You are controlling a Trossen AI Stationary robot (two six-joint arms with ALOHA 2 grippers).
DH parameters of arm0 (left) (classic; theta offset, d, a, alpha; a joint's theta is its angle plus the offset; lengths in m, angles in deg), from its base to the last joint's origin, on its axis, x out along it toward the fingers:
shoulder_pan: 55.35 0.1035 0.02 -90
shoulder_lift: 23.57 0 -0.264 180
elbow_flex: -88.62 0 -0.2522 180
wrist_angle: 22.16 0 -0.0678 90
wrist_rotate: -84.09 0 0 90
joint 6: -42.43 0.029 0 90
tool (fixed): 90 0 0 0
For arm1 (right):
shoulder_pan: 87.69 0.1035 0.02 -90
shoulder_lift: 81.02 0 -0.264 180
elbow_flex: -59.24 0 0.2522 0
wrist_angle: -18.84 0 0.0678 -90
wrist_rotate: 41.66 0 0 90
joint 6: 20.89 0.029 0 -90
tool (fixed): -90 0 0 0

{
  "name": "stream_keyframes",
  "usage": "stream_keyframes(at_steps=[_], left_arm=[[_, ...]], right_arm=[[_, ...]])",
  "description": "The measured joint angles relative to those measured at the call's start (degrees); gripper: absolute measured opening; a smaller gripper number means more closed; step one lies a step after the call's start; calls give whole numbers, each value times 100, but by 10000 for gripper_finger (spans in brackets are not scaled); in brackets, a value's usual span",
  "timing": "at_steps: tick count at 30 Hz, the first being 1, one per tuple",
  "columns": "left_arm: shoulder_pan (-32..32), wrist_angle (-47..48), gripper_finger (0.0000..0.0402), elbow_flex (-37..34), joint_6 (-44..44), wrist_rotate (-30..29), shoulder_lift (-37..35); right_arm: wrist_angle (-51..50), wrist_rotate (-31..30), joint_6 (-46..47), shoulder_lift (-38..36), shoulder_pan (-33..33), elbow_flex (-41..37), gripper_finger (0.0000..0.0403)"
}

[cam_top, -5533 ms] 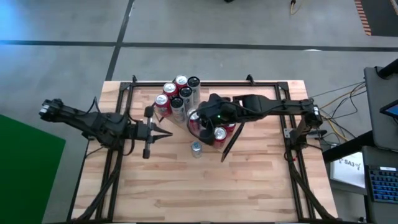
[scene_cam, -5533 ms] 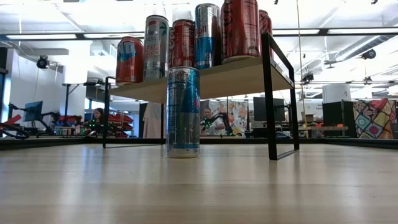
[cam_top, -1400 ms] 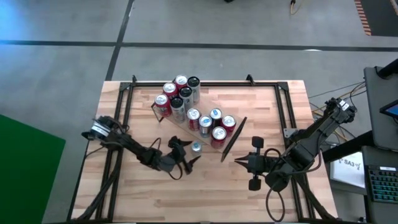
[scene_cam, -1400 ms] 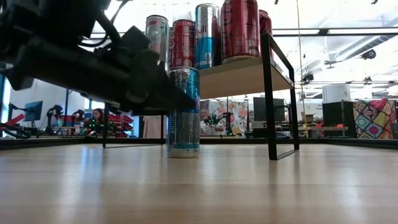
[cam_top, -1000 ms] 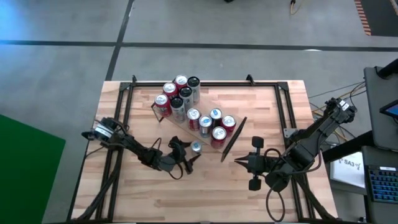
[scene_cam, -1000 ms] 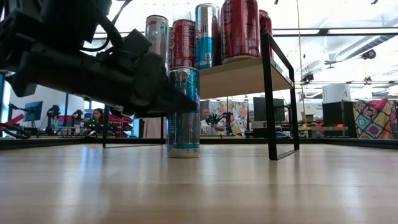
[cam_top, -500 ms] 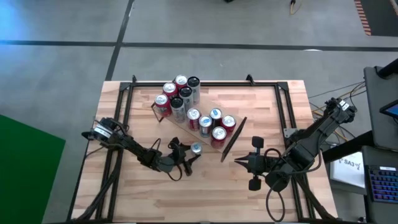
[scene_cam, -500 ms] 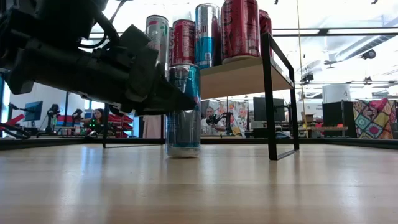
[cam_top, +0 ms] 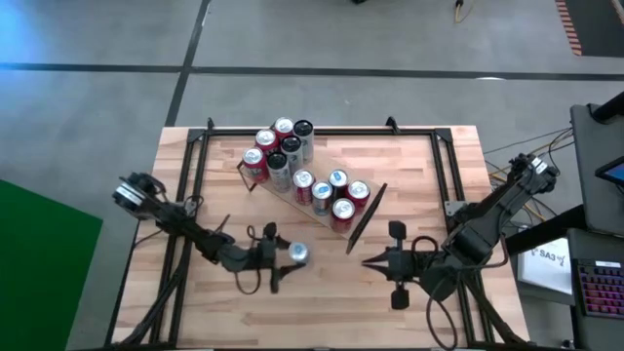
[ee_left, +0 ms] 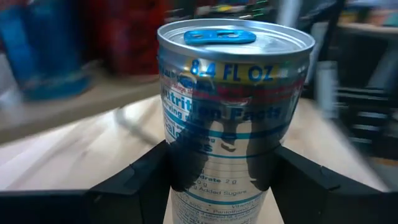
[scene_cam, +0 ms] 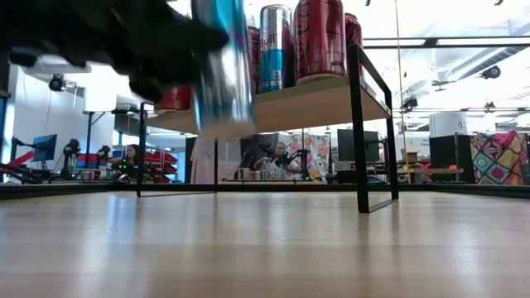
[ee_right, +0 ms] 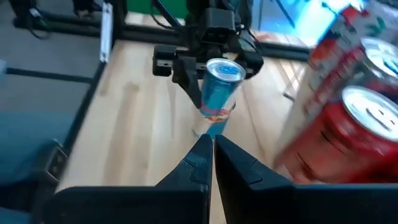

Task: Place canned beverage on shelf
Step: Put the silver/blue soda can on the shelf, align with the other silver/blue soda cans

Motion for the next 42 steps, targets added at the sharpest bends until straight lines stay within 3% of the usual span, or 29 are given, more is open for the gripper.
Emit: stream_keyframes(at_steps=[4,7,13,17,25,33,37,42], left_arm=[[-298,56,212,86,409,437,-352],[-507,154,212,244,650,450,-528],[-716,331,212,706,975,418,-584],[-773,927,212,1083,1065,419,-535],[-840,1720,212,1567,1172,419,-488],[-865,2591,212,2032,1211,412,-488],[-865,2830,212,2163,1300,408,-488],[-853,2836,212,2173,1348,396,-488]], right_arm=[[569,21,-359,131,-1,0,9],[1175,141,-799,264,-83,0,9],[2488,1224,-1540,548,-455,-2,9],[3021,1872,-1759,724,-735,0,9],[3563,1967,-2156,922,-942,0,9],[3494,2244,-2106,922,-920,0,13],[3431,2423,-2040,922,-920,0,44],[3196,2424,-1987,985,-920,-2,117]])
